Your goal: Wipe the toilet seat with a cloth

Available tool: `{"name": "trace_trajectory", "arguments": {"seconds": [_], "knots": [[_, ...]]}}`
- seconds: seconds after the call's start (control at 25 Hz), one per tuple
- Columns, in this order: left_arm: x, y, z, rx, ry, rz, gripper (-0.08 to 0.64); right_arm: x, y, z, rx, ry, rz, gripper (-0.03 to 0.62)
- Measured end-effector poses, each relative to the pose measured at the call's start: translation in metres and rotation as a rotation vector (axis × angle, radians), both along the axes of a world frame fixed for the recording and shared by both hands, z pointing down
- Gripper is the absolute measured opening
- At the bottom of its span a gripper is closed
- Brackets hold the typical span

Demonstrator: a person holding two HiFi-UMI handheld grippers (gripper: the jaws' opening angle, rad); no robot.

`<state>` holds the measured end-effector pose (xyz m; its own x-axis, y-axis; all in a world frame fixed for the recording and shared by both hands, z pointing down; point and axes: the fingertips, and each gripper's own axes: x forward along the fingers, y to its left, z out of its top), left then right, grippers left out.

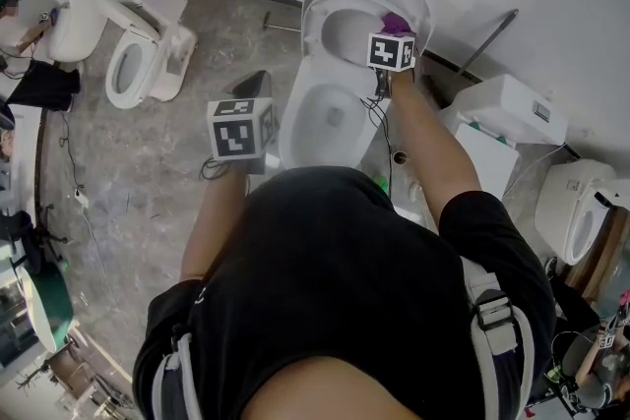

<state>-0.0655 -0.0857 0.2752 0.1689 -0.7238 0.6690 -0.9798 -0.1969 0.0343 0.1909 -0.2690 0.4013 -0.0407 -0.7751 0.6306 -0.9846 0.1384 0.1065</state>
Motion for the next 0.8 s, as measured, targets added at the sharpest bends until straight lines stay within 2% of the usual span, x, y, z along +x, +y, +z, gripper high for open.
{"name": "trace_trajectory", "arguments": {"seconds": [0.16, 0.48, 0.8], "knots": [[0.004, 0.0, 0.002, -0.001, 0.011, 0.004, 0.008, -0.024, -0.009, -0.012, 0.029, 0.027, -0.104, 0.054], [-0.02, 0.01, 0.007, -0.004, 0.023, -0.054, 0.008, -0.043, -0.018, -0.02, 0.052, 0.078, -0.143, 0.054], [-0.048, 0.019, 0.007, -0.003, 0.029, -0.111, 0.008, -0.081, -0.028, -0.024, 0.085, 0.106, -0.266, 0.055]]}}
